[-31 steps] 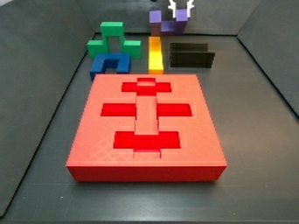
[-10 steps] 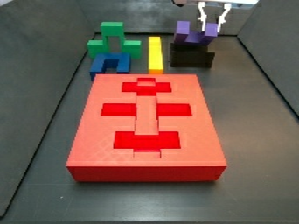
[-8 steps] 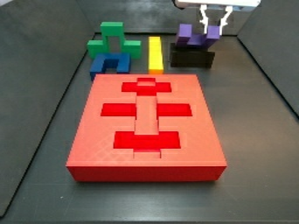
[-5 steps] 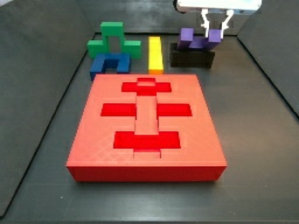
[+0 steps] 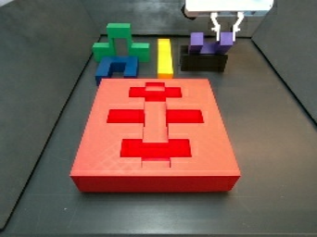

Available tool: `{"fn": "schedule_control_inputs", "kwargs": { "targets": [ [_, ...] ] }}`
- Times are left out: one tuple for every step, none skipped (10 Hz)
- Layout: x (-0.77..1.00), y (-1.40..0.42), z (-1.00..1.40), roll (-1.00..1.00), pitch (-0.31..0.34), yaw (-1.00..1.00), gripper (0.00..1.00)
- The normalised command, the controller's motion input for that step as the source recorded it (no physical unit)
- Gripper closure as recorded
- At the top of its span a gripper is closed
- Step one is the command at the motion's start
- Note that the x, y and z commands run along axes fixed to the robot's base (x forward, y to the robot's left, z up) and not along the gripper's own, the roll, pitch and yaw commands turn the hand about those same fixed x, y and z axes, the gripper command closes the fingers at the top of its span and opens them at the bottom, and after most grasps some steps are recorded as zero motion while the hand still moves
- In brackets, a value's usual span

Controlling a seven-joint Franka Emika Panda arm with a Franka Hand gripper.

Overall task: Pick up the purple object. Move up. Place the purple object on the fixture. Regrasp the purple object. Move to above the board. Insert the purple object.
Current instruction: Place the purple object on the fixture, then regrasp the purple object.

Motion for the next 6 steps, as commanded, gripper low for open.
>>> {"fn": "schedule_control_inputs", "kwargs": {
  "targets": [
    [0.06,-0.04,0.00,0.50,0.297,0.10,1.00],
    [0.02,0.01,0.00,0.00,0.003,0.08,1.00],
    [0.00,0.00,0.00,0.00,0.000,0.00,1.00],
    [0.00,0.00,0.00,0.00,0.000,0.00,0.00],
    [0.05,-0.01,0.38,0.49,-0.117,0.05,0.00],
    [0.04,0.00,0.46,0.65,-0.143,0.04,0.00]
  ]
}}
